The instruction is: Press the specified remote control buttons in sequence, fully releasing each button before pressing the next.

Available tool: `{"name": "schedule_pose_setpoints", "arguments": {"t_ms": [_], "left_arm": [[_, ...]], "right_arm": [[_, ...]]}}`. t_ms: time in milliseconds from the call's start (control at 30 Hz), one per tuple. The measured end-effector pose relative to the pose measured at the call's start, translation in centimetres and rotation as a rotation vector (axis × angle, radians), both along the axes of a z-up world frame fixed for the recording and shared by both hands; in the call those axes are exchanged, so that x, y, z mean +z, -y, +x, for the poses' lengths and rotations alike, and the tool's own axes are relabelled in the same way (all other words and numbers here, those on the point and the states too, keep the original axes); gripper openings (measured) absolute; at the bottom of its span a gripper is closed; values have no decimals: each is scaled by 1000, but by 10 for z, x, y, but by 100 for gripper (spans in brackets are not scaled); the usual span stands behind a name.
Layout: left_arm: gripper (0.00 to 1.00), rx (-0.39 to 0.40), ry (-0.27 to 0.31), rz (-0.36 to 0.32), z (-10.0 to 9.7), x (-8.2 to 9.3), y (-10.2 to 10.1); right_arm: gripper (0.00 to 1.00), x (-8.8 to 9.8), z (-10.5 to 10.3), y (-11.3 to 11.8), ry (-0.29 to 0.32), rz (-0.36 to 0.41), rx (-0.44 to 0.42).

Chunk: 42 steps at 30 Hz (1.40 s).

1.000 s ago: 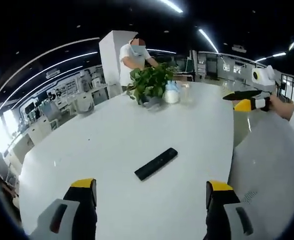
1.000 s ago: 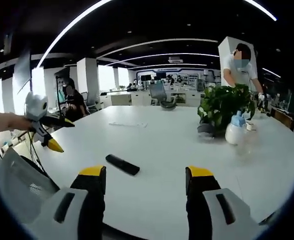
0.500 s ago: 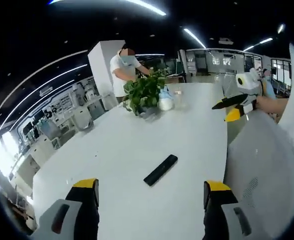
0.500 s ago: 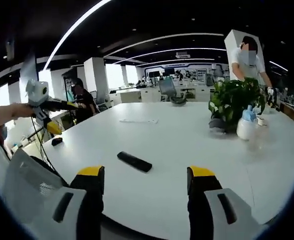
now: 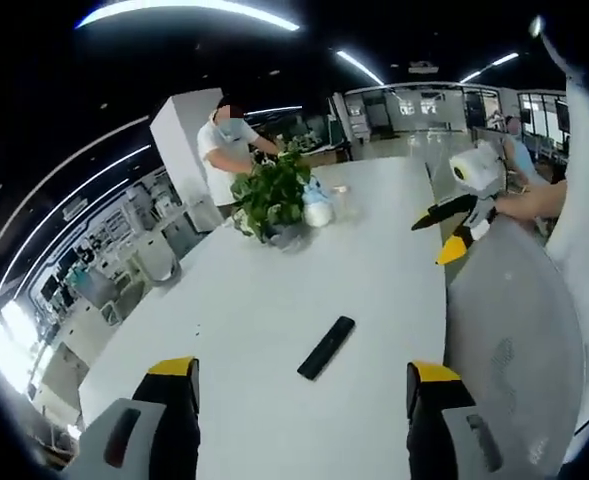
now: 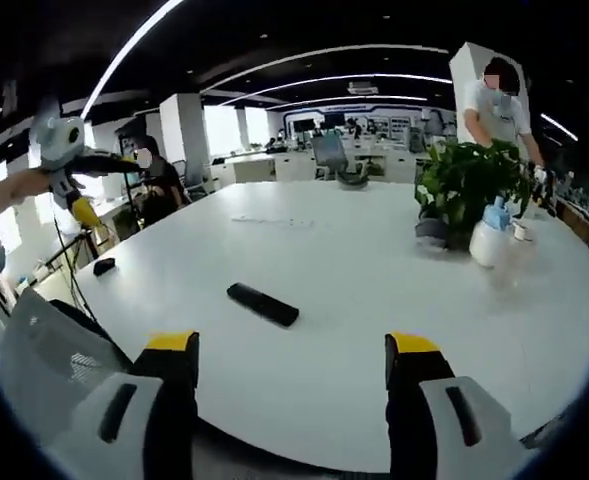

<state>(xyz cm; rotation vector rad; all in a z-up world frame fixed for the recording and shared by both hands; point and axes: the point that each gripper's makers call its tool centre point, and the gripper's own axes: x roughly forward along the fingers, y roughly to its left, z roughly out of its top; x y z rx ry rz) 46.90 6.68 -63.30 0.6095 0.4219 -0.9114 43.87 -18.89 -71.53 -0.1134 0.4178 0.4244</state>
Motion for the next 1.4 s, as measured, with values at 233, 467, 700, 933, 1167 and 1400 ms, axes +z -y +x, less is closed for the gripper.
{"name": "schedule_pose_setpoints", "arguments": {"t_ms": [233, 467, 700, 933, 1167, 1400], "left_arm": [[88, 3, -16, 15, -4, -4, -9], [86, -13, -23, 16, -1, -8, -11], [86, -25, -41, 6, 4, -13, -12], [86, -25, -52, -5, 10, -16, -16], [86, -13, -71, -23, 19, -28, -24], [86, -51, -112, 7, 34, -51, -19]], "right_arm": [[96, -21, -29, -23, -95, -4, 44], [97, -18, -27, -12, -24, -66, -4], [97, -22, -26, -2, -30, -85, -13], [96, -25, -21, 0, -34, -144, 4], [99, -28, -11, 7, -61, -149, 46], [98, -28, -3, 5, -42, -187, 107]]}}
